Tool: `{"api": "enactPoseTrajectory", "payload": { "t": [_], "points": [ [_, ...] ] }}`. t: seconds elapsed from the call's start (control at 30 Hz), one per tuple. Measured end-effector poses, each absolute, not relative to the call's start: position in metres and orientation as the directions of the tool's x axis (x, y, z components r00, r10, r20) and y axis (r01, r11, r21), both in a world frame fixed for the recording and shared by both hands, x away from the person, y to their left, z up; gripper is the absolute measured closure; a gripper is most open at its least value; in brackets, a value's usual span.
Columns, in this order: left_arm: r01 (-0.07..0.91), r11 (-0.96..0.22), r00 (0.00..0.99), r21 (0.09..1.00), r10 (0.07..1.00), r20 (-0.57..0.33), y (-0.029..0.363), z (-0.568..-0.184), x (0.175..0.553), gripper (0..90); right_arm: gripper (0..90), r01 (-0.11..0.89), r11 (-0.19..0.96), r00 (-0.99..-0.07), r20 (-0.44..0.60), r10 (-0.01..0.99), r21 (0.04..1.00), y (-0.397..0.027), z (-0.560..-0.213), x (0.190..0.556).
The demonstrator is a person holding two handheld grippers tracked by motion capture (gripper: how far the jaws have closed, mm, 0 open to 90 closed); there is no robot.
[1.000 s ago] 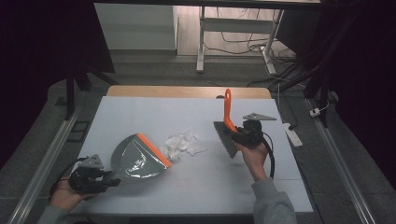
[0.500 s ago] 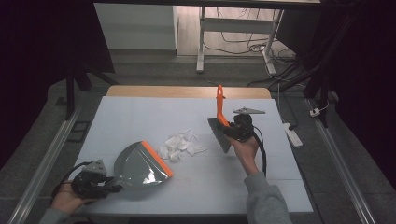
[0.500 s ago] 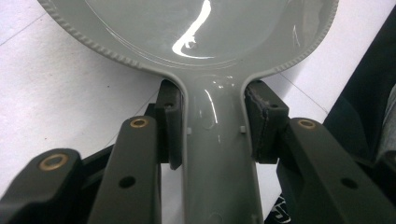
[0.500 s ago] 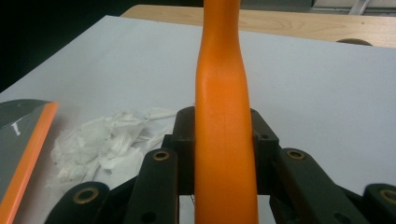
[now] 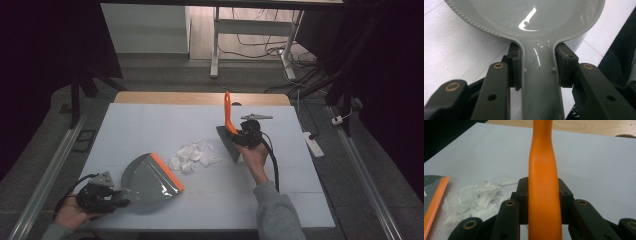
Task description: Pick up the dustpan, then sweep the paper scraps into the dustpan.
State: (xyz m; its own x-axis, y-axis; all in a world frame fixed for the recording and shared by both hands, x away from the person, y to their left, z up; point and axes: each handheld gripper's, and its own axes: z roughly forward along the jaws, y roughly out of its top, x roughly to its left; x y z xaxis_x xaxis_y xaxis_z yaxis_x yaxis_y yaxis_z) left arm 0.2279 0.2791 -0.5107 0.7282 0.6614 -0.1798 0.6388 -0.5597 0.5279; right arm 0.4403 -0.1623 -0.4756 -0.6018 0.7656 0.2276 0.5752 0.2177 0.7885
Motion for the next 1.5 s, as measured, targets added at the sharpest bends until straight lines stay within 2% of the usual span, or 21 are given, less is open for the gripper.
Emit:
{"api": "enactPoseTrajectory", "payload": {
  "t": [0.87,1.2,1.5],
  "points": [
    [0.649,-0.561,0.725,0.514,0.660,-0.195,0.273,-0.514,0.233,61.6,70.4,0.597,0.314,-0.607,0.160,0.778,0.738,-0.122,-0.483,0.458],
    [0.651,-0.557,0.725,0.516,0.657,-0.206,0.274,-0.517,0.236,61.7,70.5,0.647,0.353,-0.577,0.132,0.806,0.676,-0.099,-0.486,0.472],
    [0.654,-0.556,0.725,0.513,0.655,-0.214,0.272,-0.518,0.239,61.7,70.6,0.656,0.388,-0.599,0.133,0.790,0.647,-0.081,-0.489,0.474]
  ]
}}
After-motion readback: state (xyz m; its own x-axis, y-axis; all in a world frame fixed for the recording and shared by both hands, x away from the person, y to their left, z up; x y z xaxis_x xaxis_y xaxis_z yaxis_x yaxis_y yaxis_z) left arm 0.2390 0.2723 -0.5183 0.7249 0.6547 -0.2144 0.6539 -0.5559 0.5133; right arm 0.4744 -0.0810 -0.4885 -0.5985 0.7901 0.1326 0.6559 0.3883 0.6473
